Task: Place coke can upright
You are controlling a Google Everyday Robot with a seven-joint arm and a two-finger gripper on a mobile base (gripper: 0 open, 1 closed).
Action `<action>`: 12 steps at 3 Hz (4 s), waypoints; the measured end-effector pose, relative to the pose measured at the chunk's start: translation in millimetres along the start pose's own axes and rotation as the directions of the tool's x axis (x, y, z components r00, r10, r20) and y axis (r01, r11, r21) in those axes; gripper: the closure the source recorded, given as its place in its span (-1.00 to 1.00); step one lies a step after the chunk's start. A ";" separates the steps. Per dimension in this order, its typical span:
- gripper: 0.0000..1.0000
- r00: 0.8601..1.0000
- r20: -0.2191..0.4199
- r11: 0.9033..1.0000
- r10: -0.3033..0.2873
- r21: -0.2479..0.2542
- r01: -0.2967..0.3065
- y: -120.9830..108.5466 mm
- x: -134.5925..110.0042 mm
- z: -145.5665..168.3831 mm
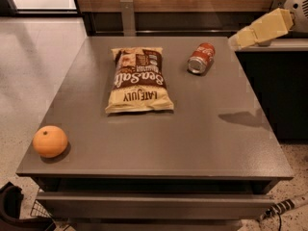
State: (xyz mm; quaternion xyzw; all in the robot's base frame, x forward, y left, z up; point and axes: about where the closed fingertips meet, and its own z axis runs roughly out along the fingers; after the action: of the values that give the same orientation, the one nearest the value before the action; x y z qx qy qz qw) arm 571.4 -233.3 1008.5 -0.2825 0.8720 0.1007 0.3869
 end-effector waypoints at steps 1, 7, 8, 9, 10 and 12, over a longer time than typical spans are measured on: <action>-1.00 0.986 0.086 0.990 0.141 -0.028 -0.140 -11.4 -19.8 25.3; -1.00 0.892 -0.061 0.884 0.447 0.184 -0.430 -47.3 -55.0 79.6; -1.00 0.815 -0.103 0.804 0.570 0.274 -0.528 -60.0 -53.4 103.0; -1.00 0.738 -0.134 0.735 0.661 0.315 -0.601 -67.5 -44.0 135.6; -1.00 0.667 -0.148 0.672 0.730 0.334 -0.661 -74.7 -35.1 166.5; -1.00 0.597 -0.213 0.625 0.774 0.410 -0.664 -68.6 -25.5 201.7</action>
Offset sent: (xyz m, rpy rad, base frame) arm 0.0920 0.0176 -0.0185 0.3807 0.0588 -0.3010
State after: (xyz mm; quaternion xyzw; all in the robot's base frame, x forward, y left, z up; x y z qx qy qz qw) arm 749.0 -199.5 892.9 0.1438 0.9714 0.0666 0.1770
